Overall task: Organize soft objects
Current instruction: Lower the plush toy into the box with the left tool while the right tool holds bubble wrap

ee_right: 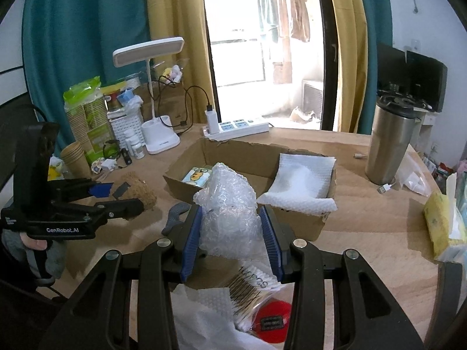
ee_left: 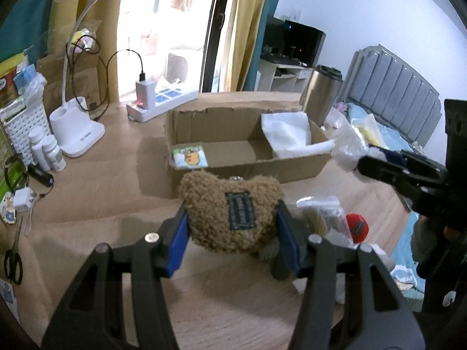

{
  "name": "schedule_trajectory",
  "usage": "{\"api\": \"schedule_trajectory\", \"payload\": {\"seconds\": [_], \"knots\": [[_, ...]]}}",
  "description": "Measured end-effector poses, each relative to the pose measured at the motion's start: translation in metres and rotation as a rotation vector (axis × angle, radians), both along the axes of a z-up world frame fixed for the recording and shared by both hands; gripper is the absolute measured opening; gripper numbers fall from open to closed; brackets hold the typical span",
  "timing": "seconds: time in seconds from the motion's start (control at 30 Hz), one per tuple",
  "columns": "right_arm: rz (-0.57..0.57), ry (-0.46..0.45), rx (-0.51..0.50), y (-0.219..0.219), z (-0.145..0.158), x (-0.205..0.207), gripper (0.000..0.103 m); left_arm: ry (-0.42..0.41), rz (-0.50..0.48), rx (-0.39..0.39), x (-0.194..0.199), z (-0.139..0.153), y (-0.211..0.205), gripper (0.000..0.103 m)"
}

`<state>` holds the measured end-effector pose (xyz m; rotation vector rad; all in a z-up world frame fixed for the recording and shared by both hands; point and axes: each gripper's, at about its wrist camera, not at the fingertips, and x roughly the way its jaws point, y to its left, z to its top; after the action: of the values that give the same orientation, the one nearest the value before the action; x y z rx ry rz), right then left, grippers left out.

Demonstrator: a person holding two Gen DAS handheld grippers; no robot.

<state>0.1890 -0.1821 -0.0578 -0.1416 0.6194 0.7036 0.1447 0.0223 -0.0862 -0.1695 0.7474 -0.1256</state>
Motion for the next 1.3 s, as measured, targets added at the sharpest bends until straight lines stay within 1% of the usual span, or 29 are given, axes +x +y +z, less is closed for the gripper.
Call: {"api": "schedule_trajectory", "payload": {"seconds": [0.27,0.6,1.3], "knots": [[-0.010,0.006,0.006,-0.003,0.000,0.017,0.043,0.000,-0.009,-0.006,0.020,0.003,-0.003,0.057],[-0.037,0.015,0.018,-0.017,-0.002,0.042,0.043,0.007,-0.022,-0.005,0.044,0.004,-0.013,0.057],[-0.105,0.051,0.084,-0.077,-0.017,0.072,0.043,0.057,-0.110,0.010,0.098,-0.004,-0.069,0.057]]}}
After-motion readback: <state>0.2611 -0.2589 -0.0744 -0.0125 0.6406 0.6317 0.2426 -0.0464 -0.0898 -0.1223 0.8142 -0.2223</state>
